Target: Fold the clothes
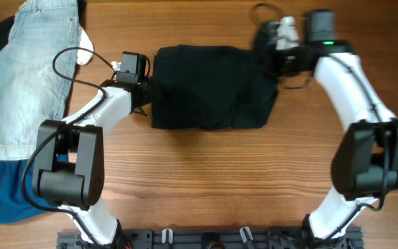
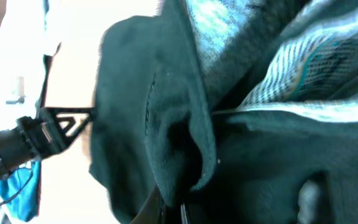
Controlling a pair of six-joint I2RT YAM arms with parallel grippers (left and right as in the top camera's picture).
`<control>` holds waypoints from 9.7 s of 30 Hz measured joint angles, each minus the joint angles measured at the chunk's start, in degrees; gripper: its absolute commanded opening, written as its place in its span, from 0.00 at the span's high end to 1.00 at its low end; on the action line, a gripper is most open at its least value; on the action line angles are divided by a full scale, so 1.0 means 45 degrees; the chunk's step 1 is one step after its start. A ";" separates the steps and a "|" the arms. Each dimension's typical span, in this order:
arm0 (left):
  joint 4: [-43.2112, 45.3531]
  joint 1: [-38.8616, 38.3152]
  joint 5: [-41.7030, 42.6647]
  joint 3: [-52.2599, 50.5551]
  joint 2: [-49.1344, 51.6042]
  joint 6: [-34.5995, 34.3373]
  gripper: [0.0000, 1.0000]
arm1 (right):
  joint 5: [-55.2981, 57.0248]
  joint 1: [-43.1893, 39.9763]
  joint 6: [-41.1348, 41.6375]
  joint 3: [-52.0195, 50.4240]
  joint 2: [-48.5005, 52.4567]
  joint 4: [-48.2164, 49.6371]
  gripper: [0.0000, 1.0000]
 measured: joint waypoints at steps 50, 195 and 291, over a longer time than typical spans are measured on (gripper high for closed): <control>-0.1540 0.3322 0.2594 0.0005 -0.4847 0.0005 0.09 | 0.3857 0.0316 -0.0724 0.2025 0.1763 -0.1491 0.19; -0.3016 0.4211 0.2079 0.0000 -0.4813 0.0005 0.00 | 0.4124 -0.4833 0.0253 0.2064 -0.6868 0.2356 0.00; 0.3648 0.3128 0.1064 -1.4081 -2.3945 0.1486 0.00 | 0.7227 -0.1010 -0.0476 -1.9050 -2.4193 0.8306 0.00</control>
